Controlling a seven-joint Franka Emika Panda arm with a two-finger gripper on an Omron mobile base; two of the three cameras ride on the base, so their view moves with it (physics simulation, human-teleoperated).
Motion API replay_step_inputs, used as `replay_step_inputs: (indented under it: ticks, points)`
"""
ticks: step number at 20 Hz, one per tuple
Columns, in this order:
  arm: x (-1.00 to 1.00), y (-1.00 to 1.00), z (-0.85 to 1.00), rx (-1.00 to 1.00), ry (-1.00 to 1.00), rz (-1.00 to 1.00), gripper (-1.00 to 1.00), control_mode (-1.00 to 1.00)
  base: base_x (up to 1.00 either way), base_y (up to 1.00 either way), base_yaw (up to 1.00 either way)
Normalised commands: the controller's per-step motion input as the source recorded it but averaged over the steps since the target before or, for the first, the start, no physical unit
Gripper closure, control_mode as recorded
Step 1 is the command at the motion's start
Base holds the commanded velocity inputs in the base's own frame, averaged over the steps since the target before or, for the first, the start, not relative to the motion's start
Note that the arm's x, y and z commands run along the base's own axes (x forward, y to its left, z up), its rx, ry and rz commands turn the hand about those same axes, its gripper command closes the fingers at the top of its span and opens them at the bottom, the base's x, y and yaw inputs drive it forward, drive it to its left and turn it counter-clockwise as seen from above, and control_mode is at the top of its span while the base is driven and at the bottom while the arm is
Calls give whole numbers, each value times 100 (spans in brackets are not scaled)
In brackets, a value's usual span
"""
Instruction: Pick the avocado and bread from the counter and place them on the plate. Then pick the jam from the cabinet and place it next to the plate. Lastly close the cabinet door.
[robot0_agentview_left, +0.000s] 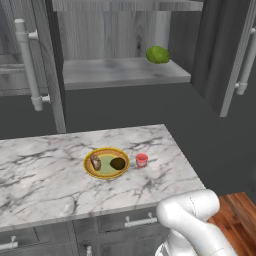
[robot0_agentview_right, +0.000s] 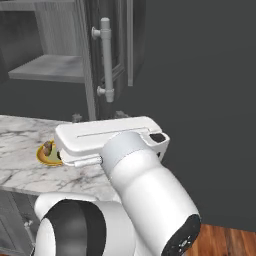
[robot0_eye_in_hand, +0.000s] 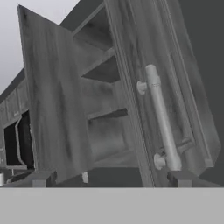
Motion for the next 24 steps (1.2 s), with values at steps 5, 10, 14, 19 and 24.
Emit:
replay_step_inputs:
  ticks: [5,10,14,19,24]
  points:
    - [72,-34,-12,18,0,3,-100,-100,0,0,0]
    - [28,-12,-4,11,-2,2,-100,-100,0,0,0]
    - [7,8,-1,0,-10,0,-100,-100,0,0,0]
    - [14,30,0,0,-7,0,-100,-100,0,0,0]
    - [29,-5,0,0,-1,0,-100,-100,0,0,0]
